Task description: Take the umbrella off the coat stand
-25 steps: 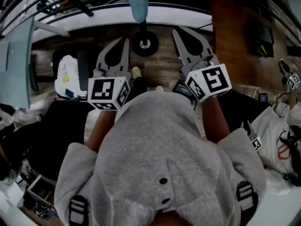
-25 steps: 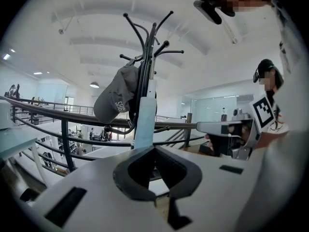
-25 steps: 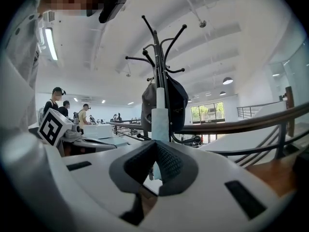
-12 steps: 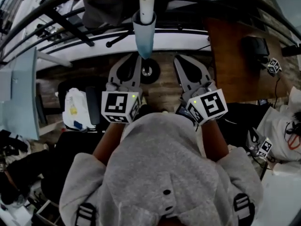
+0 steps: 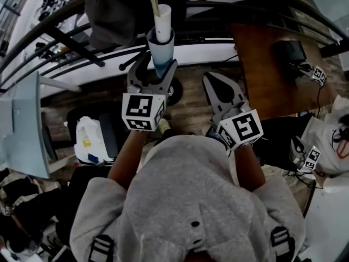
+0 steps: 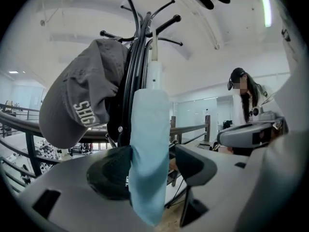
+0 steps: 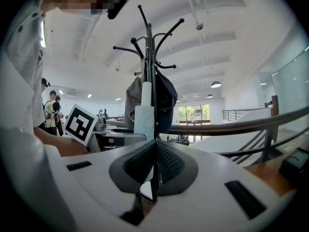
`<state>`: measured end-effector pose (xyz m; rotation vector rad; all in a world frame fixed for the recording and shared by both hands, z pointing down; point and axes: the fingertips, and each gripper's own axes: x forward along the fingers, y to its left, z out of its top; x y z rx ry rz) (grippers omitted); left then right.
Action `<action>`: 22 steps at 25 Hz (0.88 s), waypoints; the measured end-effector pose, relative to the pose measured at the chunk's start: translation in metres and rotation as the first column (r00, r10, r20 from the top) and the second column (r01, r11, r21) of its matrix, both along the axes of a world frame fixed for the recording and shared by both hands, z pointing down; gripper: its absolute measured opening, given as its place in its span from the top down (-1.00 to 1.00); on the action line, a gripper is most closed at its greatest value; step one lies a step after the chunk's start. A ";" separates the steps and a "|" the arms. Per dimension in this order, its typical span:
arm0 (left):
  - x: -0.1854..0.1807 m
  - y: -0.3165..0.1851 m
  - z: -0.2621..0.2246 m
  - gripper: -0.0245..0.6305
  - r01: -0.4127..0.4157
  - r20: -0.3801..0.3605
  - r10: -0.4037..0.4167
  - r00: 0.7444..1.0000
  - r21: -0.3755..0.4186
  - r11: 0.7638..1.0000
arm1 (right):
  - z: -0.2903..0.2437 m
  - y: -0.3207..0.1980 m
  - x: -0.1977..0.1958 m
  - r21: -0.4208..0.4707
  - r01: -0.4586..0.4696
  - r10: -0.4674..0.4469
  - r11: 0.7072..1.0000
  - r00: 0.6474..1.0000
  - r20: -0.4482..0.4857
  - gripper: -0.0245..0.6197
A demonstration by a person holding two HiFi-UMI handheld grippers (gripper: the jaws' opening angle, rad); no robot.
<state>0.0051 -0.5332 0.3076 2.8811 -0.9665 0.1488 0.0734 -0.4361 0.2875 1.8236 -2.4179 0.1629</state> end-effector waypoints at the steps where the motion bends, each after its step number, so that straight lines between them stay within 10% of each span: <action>1: 0.006 -0.005 0.001 0.07 -0.008 0.006 0.008 1.000 0.001 1.000 | 0.000 -0.003 0.004 -0.004 -0.003 0.003 1.000 1.000 0.002 0.89; 22: 0.034 -0.008 0.010 0.04 -0.127 0.035 0.127 0.991 0.000 0.992 | 0.011 0.003 0.000 -0.041 -0.063 0.063 0.997 0.998 -0.002 0.89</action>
